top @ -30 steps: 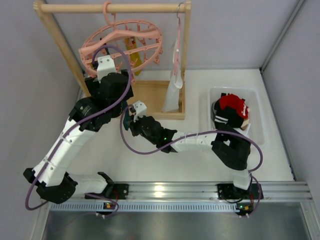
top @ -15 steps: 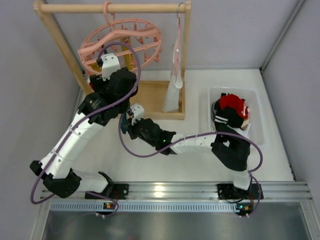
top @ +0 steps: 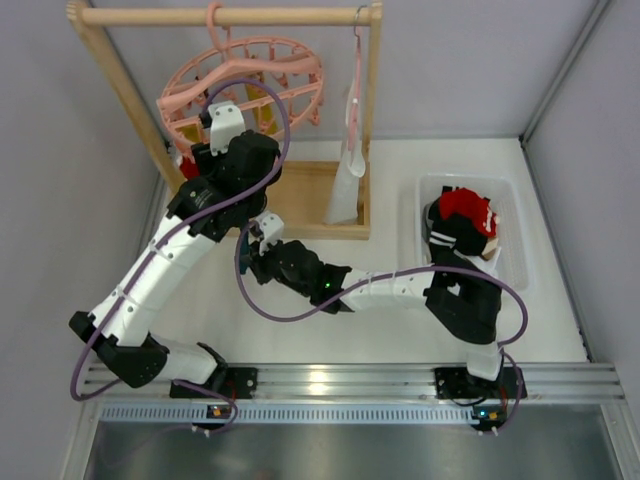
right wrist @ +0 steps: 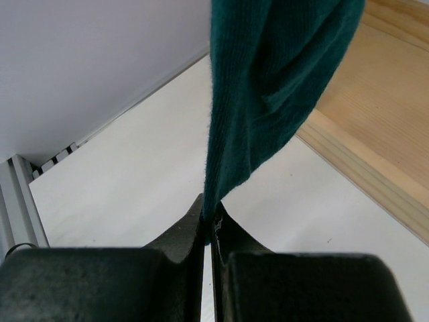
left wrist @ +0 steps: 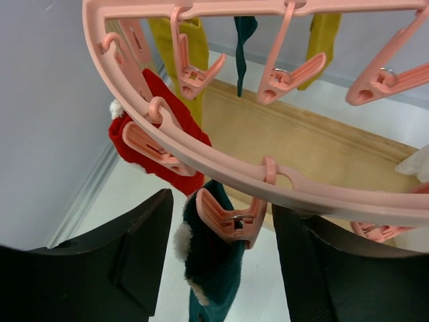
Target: Remove the socks clipped to the hanger
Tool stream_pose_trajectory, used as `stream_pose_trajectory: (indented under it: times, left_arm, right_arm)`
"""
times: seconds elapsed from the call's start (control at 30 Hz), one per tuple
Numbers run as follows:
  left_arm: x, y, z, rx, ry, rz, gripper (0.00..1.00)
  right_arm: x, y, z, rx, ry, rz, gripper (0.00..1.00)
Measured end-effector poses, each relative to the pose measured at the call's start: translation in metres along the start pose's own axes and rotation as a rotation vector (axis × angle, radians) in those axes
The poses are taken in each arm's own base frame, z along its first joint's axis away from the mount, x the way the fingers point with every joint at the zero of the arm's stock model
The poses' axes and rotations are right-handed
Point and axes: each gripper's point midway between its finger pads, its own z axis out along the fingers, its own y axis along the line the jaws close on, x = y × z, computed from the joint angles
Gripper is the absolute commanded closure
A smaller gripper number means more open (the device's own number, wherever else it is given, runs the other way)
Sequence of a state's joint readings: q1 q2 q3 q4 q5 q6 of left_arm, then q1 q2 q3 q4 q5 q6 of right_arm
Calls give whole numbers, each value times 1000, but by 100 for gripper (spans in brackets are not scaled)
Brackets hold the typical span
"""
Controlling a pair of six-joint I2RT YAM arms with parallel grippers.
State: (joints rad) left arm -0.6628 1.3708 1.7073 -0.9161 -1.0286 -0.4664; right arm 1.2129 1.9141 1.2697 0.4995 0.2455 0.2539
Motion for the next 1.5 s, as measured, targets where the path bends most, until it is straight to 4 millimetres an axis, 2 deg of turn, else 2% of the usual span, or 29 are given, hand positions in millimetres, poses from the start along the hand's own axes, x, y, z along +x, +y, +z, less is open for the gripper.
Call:
stream_pose_trajectory:
  times: [0.13,0.17,0.27,0.37,0.4,0.53,0.7,0.73,0.77,0.83,0.87,0.93,0.97,1.07,1.1,1.2,1.3,1.5]
  left_arm:
    - [-3,-2,1,11,-6,-6,46]
    - [-4,-2,2,10,-8,-6,52]
    - [-5,-1,5,9,-8,-9,54]
    - [-6,0,7,8,-6,-14,62]
    - [-6,0,8,9,-6,-11,72]
    - [-6,-4,10,18,-5,-11,81]
    - [-4,-7,11,29,1,-8,77]
    - [-4,-8,11,35,3,-9,72]
    - [-4,-9,11,41,5,-10,64]
    - [-3,-12,10,59,11,-10,52]
    - [-3,-14,9,71,16,-12,41]
    - [-2,-17,7,102,25,-18,34]
    - [-2,-18,5,119,29,-21,24]
    - [-3,-17,-3,166,34,-42,10]
    - [-3,-15,-7,183,33,-51,3]
    - [-6,-6,-21,243,28,-85,2]
    - [-2,11,-36,288,20,-105,2]
    - [21,49,-53,300,-1,-98,2]
  right_arm:
    - [0,4,-1,-14,0,-8,100]
    - [0,5,-1,-15,0,-8,100]
    - [1,7,-1,-20,2,-10,100]
    - [1,7,-1,-22,2,-11,100]
    - [1,8,-1,-22,2,-11,100]
    - [1,9,-2,-24,2,-11,100]
    - [3,7,-12,-25,6,-13,100]
    - [4,5,-16,-24,8,-14,100]
    - [5,3,-22,-22,11,-17,100]
    - [7,-3,-37,-13,18,-24,100]
    - [8,-6,-45,-8,21,-27,100]
    - [9,-17,-69,18,28,-39,100]
    - [7,-23,-81,33,26,-45,100]
    - [-7,-40,-115,101,10,-56,100]
    - [-14,-49,-127,138,5,-58,100]
    - [-34,-77,-159,263,-6,-66,100]
    - [-49,-112,-192,384,-5,-63,100]
    - [-79,-206,-273,692,-44,-15,100]
